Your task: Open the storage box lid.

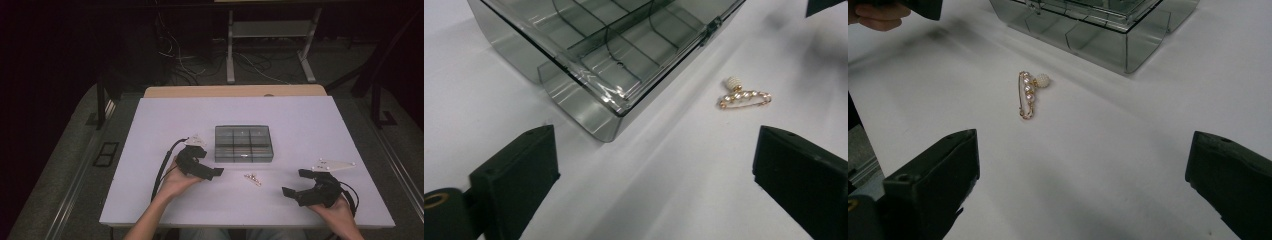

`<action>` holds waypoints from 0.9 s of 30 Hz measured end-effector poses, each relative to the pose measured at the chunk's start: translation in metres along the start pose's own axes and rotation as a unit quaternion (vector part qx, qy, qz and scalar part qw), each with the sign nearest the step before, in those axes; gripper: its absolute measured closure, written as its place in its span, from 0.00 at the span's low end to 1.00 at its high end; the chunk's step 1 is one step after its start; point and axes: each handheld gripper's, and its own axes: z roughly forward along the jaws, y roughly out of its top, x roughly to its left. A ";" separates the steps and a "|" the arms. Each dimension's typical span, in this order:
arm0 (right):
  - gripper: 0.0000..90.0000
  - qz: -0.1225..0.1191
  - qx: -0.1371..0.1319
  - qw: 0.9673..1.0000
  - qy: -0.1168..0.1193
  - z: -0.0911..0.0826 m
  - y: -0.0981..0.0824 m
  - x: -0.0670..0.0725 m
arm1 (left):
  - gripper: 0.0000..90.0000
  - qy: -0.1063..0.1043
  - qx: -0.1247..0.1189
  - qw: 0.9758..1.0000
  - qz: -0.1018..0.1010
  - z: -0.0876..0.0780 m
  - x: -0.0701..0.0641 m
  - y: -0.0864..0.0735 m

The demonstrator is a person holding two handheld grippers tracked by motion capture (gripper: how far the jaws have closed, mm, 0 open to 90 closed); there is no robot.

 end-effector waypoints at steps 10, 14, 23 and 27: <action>0.01 -0.001 0.001 1.000 0.000 0.000 0.000 0.000 | 0.21 0.029 0.009 0.999 0.014 0.000 0.003 0.001; 0.01 -0.002 0.002 1.000 0.000 0.000 0.000 0.001 | 0.31 0.031 0.003 0.999 0.019 -0.002 0.004 0.001; 0.01 -0.003 0.002 1.000 0.002 0.001 0.000 0.000 | 0.62 0.038 -0.007 0.999 0.023 -0.004 0.005 0.003; 0.01 -0.004 0.005 1.000 0.003 0.001 0.000 0.001 | 0.73 0.043 -0.005 0.999 0.023 -0.002 0.004 0.003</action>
